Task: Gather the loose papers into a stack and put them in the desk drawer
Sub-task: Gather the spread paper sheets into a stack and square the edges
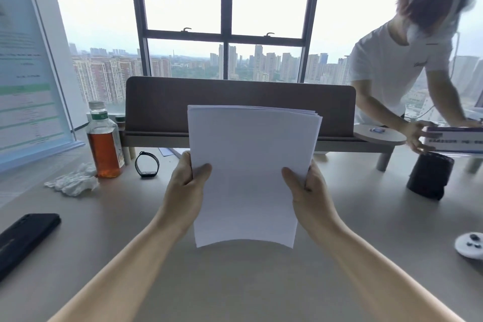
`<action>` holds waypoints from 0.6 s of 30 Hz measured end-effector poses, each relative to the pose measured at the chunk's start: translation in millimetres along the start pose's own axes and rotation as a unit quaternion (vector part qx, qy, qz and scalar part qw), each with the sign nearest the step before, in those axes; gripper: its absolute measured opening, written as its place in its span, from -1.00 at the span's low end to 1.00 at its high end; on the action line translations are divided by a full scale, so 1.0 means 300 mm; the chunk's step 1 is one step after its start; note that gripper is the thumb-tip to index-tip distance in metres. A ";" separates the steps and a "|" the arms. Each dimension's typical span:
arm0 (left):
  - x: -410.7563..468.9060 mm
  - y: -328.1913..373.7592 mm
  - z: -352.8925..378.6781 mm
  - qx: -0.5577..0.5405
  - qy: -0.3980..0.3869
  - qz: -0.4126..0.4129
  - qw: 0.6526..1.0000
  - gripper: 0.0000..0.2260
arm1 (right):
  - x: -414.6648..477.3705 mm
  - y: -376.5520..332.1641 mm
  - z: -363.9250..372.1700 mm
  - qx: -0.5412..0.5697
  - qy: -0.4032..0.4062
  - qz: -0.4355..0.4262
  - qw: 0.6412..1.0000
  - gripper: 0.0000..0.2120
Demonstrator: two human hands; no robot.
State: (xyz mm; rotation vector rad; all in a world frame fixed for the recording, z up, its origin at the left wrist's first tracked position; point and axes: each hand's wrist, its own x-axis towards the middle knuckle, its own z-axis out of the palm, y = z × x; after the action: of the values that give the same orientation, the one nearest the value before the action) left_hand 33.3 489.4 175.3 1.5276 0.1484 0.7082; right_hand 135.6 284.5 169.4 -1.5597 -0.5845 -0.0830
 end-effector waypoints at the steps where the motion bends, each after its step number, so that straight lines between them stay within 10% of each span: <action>1: -0.001 -0.001 -0.004 0.001 0.000 0.004 1.000 -0.75 | -0.003 -0.004 -0.004 -0.002 0.000 -0.005 1.000 -0.72; 9: -0.020 0.077 -0.003 0.093 0.034 0.084 0.992 -0.50 | -0.033 0.017 -0.020 0.024 -0.006 0.026 0.999 -0.82; 13: 0.035 0.331 0.071 0.457 0.042 0.361 0.812 -0.31 | -0.027 -0.002 -0.015 0.015 -0.012 0.009 1.000 -0.71; 15: 0.053 0.388 0.142 0.577 -0.098 0.345 0.734 -0.35 | -0.028 0.002 -0.011 0.023 -0.012 0.010 1.000 -0.71; 18: 0.054 0.382 0.200 0.616 -0.129 0.318 0.709 -0.45 | -0.027 0.003 -0.018 0.031 -0.014 0.008 0.999 -0.74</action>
State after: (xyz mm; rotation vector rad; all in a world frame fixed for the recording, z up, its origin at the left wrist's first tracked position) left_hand 39.3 433.5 293.1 3.0551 -0.1948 0.9839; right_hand 130.4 277.0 165.9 -1.5074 -0.5907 -0.0318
